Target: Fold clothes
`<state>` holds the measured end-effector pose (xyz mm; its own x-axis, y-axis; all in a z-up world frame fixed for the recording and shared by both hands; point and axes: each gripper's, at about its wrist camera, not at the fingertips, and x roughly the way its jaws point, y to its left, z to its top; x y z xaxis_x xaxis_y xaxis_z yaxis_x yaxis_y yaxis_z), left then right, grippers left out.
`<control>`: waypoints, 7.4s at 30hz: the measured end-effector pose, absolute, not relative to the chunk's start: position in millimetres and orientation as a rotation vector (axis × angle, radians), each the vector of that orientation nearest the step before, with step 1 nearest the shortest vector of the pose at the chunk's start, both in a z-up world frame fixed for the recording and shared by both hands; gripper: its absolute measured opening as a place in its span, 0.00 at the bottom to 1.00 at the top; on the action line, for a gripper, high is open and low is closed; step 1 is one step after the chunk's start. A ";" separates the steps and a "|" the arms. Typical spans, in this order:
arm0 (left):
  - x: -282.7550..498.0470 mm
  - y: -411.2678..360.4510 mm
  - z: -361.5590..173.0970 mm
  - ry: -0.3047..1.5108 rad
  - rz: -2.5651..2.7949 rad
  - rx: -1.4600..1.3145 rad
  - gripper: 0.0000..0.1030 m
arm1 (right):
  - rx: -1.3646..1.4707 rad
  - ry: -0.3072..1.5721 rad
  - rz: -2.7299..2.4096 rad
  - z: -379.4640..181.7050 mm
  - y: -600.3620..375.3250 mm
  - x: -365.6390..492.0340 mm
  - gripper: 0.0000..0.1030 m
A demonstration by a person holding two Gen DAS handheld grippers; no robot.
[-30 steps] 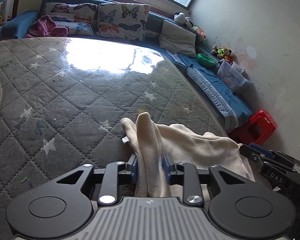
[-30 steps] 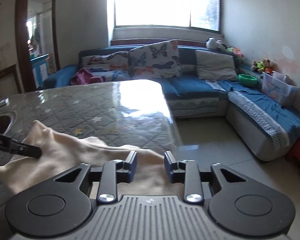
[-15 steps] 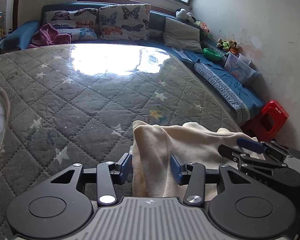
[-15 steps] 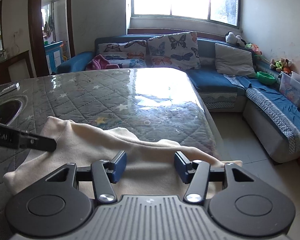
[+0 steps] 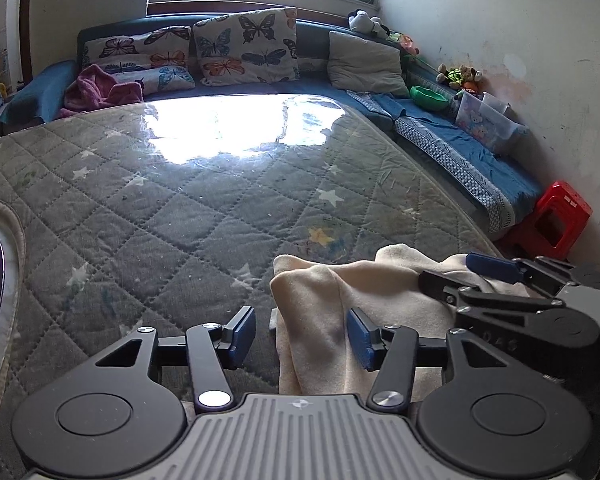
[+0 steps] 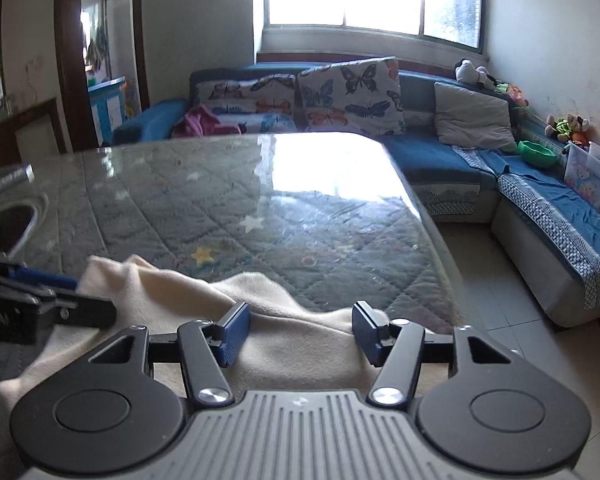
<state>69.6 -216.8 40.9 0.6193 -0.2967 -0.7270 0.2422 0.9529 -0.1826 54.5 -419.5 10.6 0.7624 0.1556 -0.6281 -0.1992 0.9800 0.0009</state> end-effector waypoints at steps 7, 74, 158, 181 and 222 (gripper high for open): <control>73.3 -216.9 38.1 0.852 -0.296 -0.046 0.59 | -0.040 0.669 0.200 15.8 -423.1 54.2 0.62; -55.9 -192.1 43.8 0.731 -0.322 0.119 0.99 | -0.089 0.613 0.190 20.0 -398.3 -123.9 1.00; -69.3 -206.3 49.4 0.754 -0.318 0.183 1.00 | 0.000 0.633 0.150 24.3 -405.4 -125.7 1.00; -55.8 -208.8 41.1 0.792 -0.318 0.177 1.00 | -0.002 0.647 0.154 23.7 -405.4 -113.5 1.00; -28.3 -203.2 40.4 0.808 -0.308 0.171 1.00 | -0.045 0.661 0.182 22.7 -398.0 -89.5 1.00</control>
<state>-28.3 -203.2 40.4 0.6499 -0.2048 -0.7319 0.3345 0.9418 0.0335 -89.5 -398.0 22.7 0.7741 0.1540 -0.6140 -0.1828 0.9830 0.0161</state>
